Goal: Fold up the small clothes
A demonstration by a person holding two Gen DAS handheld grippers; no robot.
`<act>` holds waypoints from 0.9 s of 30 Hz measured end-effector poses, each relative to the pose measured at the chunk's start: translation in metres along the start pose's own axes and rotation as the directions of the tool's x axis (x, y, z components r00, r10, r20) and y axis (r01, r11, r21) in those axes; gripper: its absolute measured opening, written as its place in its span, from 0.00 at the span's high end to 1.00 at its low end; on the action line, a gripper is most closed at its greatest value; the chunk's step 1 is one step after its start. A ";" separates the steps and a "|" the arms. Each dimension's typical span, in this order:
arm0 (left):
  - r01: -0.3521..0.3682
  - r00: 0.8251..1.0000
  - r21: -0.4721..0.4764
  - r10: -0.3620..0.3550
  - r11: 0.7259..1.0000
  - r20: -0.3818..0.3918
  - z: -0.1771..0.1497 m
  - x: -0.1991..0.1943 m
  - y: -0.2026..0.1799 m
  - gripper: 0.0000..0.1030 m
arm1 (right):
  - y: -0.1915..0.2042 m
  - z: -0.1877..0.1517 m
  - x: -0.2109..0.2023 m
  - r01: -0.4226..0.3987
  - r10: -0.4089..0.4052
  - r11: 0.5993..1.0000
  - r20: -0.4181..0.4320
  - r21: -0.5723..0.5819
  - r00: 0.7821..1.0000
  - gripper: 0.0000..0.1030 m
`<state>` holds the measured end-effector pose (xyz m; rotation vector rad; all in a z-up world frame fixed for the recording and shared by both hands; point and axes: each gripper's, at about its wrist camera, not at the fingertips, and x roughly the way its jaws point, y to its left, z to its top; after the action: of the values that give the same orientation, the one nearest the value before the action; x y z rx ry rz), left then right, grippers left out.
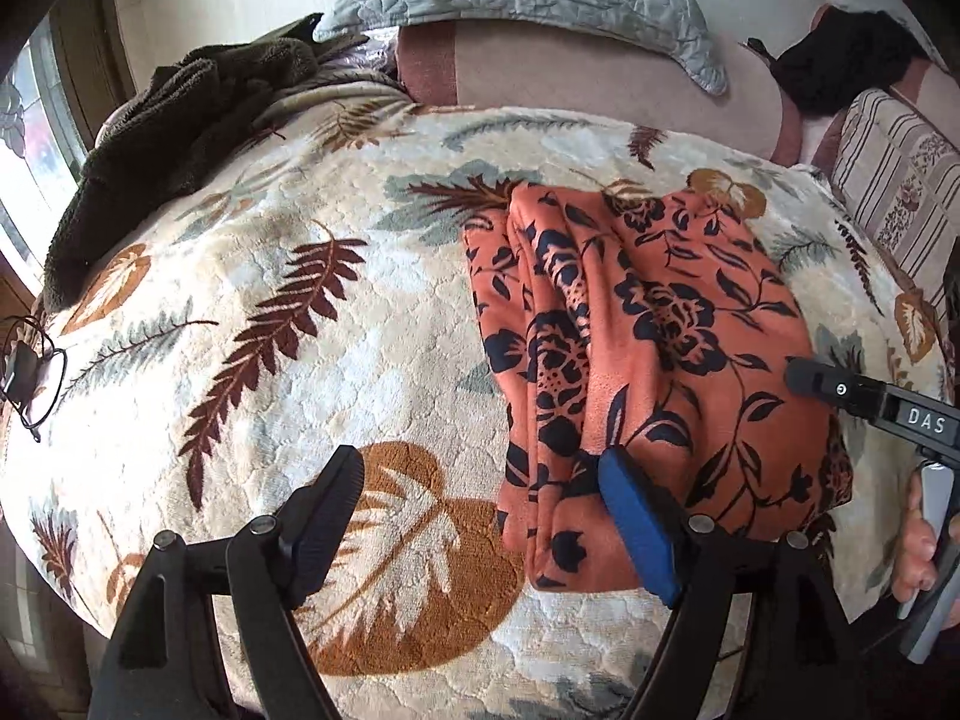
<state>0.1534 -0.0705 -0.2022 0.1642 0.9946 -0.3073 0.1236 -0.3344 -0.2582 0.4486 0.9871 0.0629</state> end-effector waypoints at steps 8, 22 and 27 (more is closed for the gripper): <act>-0.140 0.964 0.034 0.128 0.990 0.233 0.009 -0.101 -0.012 0.15 | 0.025 -0.020 -0.081 -0.060 0.058 0.998 0.187 0.000 0.981 0.37; -0.263 0.832 -0.034 0.244 0.964 0.498 -0.005 -0.250 -0.034 0.02 | 0.100 -0.068 -0.246 0.103 -0.037 0.988 0.489 -0.110 0.872 0.34; -0.245 0.804 -0.073 0.245 0.967 0.542 -0.014 -0.288 -0.032 0.02 | 0.120 -0.090 -0.286 0.140 -0.055 0.984 0.549 -0.114 0.834 0.32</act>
<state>-0.0140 -0.0454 0.0329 0.1895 0.3913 -0.1011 -0.0911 -0.2671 -0.0265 0.2513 0.4330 -0.0821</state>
